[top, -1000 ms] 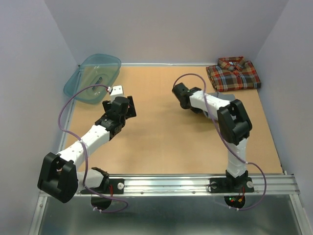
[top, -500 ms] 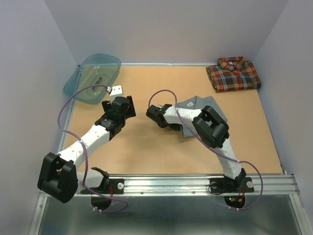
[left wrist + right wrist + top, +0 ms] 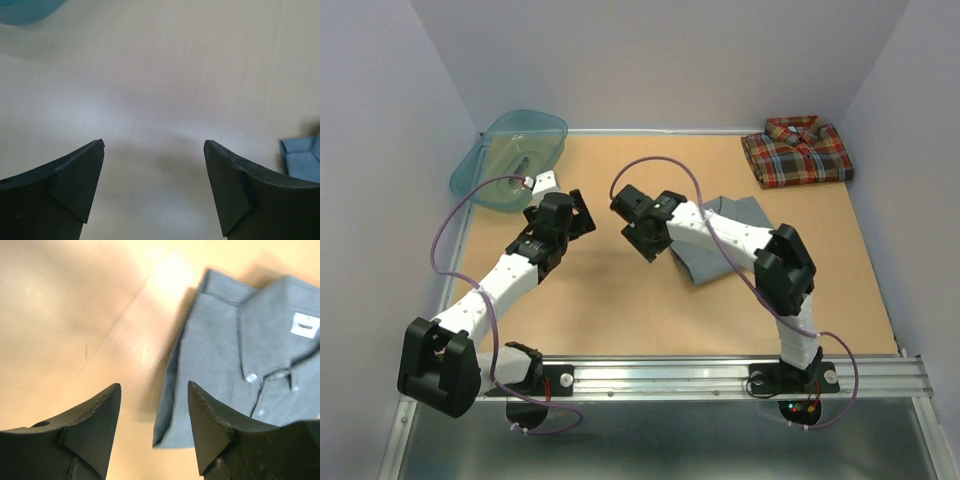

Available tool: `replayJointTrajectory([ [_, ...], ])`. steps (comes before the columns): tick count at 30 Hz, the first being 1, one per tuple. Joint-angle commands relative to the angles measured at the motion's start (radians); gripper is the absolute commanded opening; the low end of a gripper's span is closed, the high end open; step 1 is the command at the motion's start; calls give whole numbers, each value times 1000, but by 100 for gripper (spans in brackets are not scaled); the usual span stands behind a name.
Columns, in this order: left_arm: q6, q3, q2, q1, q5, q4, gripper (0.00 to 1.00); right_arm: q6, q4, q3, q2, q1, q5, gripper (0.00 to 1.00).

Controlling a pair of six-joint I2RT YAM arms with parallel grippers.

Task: Fold and stack the long sleeve shirts
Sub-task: Fold the shirt

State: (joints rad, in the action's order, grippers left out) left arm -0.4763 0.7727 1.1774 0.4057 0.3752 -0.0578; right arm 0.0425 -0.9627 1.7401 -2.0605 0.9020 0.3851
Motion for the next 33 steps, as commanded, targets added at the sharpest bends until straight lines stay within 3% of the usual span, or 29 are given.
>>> replayJointTrajectory([
  [1, -137, 71, 5, 1, -140, -10, 91, 115, 48, -23, 185, -81, -66, 59],
  [4, -186, 95, 63, 1, -249, 21, 89, 161, 120, -135, 287, -188, -114, 53],
  [10, -206, 207, 240, 62, -416, 41, 86, 265, 346, -455, 450, -247, -222, 50],
  [19, -219, 296, 392, 156, -432, 44, 84, 428, 622, -838, 507, -250, -325, 45],
  [23, -183, 327, 421, 203, -427, 47, 84, 439, 622, -844, 566, -250, -339, 45],
  [28, -130, 362, 449, 271, -418, 55, 84, 395, 559, -755, 691, -278, -204, 48],
  [33, -39, 413, 491, 338, -435, 139, 80, 387, 544, -714, 758, -530, -190, 49],
])
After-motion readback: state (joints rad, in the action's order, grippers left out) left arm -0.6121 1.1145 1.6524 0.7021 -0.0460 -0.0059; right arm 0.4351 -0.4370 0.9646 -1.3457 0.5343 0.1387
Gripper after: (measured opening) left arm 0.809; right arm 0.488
